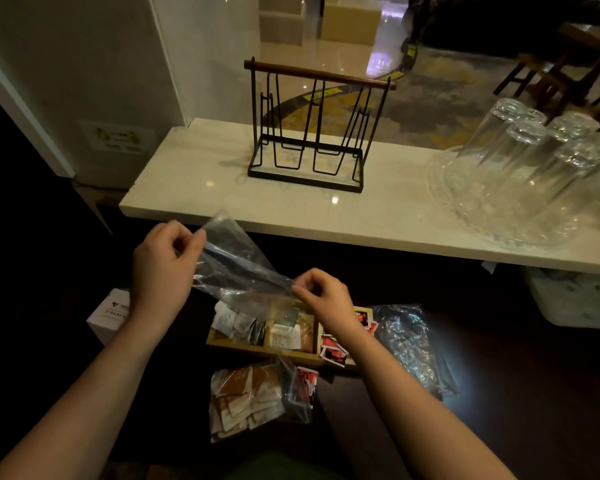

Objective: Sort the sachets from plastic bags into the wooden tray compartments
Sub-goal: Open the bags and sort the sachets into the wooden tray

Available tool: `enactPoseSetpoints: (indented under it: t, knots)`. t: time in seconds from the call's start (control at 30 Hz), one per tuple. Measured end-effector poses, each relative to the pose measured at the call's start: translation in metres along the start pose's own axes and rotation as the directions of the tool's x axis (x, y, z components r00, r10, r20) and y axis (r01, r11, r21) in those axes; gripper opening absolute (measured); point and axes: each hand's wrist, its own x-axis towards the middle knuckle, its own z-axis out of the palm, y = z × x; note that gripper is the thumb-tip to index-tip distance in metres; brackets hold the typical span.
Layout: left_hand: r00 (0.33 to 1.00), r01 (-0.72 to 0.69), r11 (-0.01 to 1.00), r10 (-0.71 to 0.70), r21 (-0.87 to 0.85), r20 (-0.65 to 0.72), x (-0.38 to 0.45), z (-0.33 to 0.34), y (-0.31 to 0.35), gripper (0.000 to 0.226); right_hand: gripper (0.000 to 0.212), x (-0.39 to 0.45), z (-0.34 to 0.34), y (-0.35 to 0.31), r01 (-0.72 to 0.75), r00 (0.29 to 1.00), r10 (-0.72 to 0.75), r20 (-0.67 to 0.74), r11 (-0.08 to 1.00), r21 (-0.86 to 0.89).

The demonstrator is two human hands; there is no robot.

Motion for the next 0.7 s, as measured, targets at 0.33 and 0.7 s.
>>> enactPoseSetpoints:
  t: [0.33, 0.7]
  knots:
    - [0.815, -0.238, 0.923, 0.021, 0.302, 0.580, -0.080, 0.112, -0.028, 0.015, 0.016, -0.048, -0.078, 0.060, -0.154, 0.853, 0.046, -0.520, 0.974, -0.167]
    - [0.521, -0.670, 0.641, 0.047, 0.374, 0.852, -0.098, 0.171, -0.038, 0.060, 0.024, -0.101, -0.101, 0.114, -0.521, 0.759, 0.237, -0.606, 0.779, -0.347]
